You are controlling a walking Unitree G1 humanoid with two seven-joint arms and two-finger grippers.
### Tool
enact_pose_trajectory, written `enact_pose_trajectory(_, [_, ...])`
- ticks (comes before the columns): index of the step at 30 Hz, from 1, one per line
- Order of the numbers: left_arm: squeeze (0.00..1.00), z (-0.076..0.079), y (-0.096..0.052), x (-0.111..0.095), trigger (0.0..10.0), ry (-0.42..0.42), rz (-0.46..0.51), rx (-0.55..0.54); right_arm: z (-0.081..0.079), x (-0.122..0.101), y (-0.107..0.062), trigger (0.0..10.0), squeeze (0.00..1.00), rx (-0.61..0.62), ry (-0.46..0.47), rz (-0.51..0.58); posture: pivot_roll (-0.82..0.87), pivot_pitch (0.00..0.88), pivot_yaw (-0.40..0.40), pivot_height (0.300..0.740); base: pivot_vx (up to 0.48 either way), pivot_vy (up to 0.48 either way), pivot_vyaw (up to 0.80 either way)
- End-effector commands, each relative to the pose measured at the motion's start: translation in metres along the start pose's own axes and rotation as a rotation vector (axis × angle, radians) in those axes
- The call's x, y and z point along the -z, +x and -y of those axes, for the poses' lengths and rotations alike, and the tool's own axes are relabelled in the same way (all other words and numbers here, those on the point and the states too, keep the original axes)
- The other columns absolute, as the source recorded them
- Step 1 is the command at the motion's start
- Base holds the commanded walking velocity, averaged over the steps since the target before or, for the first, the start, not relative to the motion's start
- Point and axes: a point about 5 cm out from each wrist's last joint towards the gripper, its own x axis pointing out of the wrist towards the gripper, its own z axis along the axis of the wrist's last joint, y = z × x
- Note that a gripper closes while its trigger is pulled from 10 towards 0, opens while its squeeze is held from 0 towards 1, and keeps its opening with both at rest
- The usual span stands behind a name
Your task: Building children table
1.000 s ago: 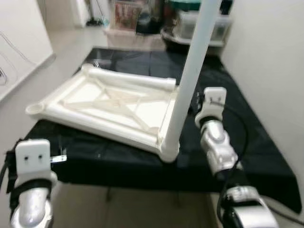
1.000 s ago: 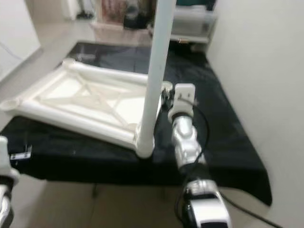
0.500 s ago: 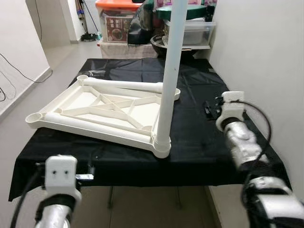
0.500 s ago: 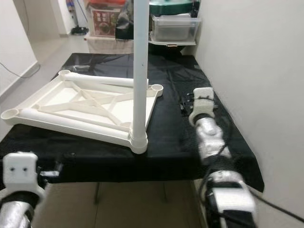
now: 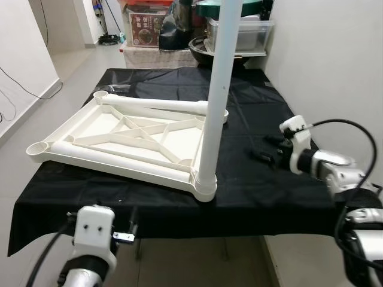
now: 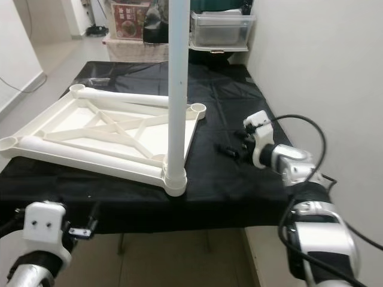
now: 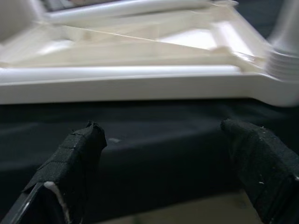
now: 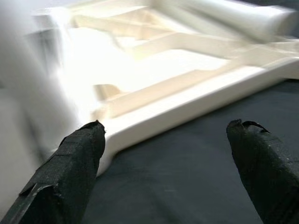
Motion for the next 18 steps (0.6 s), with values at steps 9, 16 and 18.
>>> enact_pose_trajectory(9, [0.00,0.020,-0.005,-0.001,10.0,-0.034,0.017,0.122,-0.017,0.000,0.007,10.0,0.00,-0.270,0.017,0.006,0.08,0.085,-0.028,0.740,0.000,0.000,0.00])
enact_pose_trajectory(16, [0.00,0.027,-0.006,-0.005,10.0,-0.049,0.035,0.162,-0.037,-0.008,0.031,10.0,0.00,-0.415,0.013,0.056,0.08,0.090,-0.030,0.740,0.000,0.000,0.00])
enact_pose_trajectory(18, [0.00,0.027,-0.006,-0.005,10.0,-0.049,0.035,0.162,-0.037,-0.008,0.031,10.0,0.00,-0.415,0.013,0.056,0.08,0.090,-0.030,0.740,0.000,0.000,0.00])
